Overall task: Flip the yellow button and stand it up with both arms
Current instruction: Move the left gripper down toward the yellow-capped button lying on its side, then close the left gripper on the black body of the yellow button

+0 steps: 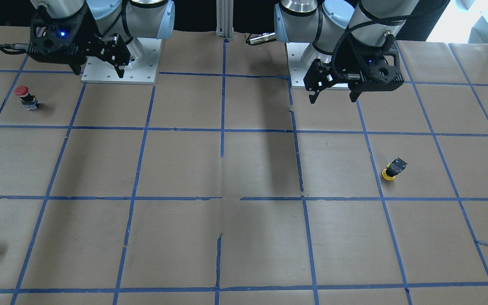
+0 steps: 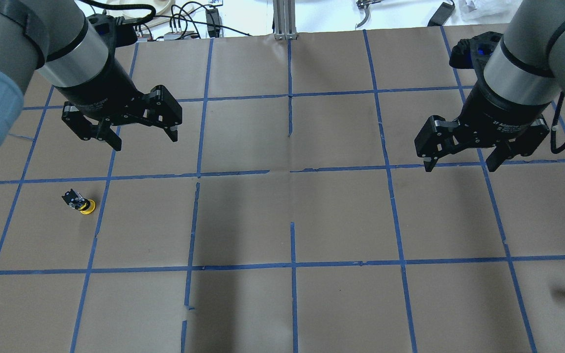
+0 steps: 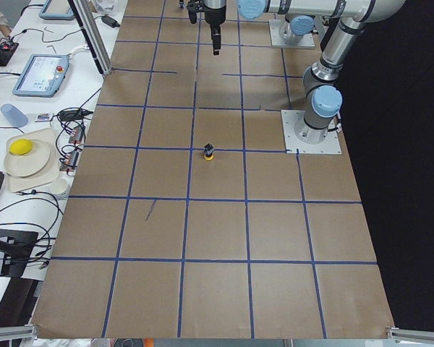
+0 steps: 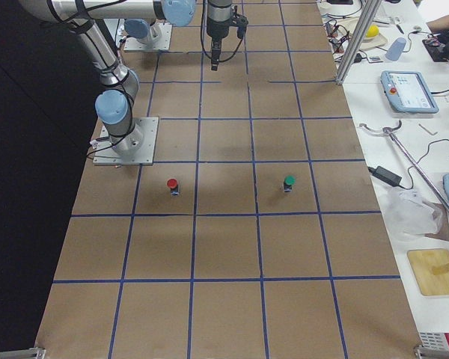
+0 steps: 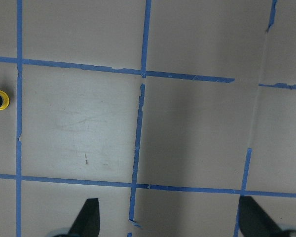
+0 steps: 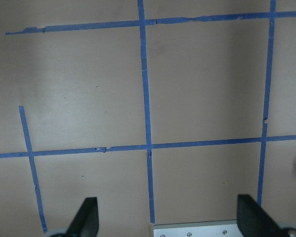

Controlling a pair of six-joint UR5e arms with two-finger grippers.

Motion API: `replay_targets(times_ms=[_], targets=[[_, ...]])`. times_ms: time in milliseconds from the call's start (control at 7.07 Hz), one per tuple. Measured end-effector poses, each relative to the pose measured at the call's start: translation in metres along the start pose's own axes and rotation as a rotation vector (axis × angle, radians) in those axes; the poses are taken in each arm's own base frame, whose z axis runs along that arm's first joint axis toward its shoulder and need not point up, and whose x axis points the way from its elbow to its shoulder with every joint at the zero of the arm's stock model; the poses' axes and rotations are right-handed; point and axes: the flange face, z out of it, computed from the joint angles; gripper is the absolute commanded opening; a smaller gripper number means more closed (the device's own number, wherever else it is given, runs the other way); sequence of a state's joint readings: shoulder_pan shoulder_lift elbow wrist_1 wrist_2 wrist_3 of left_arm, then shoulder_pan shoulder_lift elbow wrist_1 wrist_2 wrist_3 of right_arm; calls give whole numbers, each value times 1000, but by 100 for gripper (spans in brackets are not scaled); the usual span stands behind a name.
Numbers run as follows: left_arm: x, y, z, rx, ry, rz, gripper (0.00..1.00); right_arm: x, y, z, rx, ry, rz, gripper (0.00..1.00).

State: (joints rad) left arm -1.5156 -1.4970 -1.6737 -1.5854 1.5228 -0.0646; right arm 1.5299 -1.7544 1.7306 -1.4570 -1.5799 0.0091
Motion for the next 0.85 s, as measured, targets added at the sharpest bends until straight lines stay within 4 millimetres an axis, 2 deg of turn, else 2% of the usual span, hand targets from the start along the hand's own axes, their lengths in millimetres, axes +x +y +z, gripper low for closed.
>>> replay_targets(times_ms=[142, 283, 566, 708, 849], targets=[[-45, -14, 20, -15, 7, -28, 99, 0, 0, 0, -1, 0, -1, 100], [-100, -26, 45, -13, 16, -43, 99, 0, 0, 0, 0, 0, -1, 100], [-194, -47, 104, -42, 37, -25, 99, 0, 0, 0, 1, -1, 0, 100], [-231, -58, 130, -55, 23, -6, 98, 0, 0, 0, 1, -2, -1, 100], [-254, -67, 153, -68, -9, 6, 98, 0, 0, 0, 2, -2, -1, 100]])
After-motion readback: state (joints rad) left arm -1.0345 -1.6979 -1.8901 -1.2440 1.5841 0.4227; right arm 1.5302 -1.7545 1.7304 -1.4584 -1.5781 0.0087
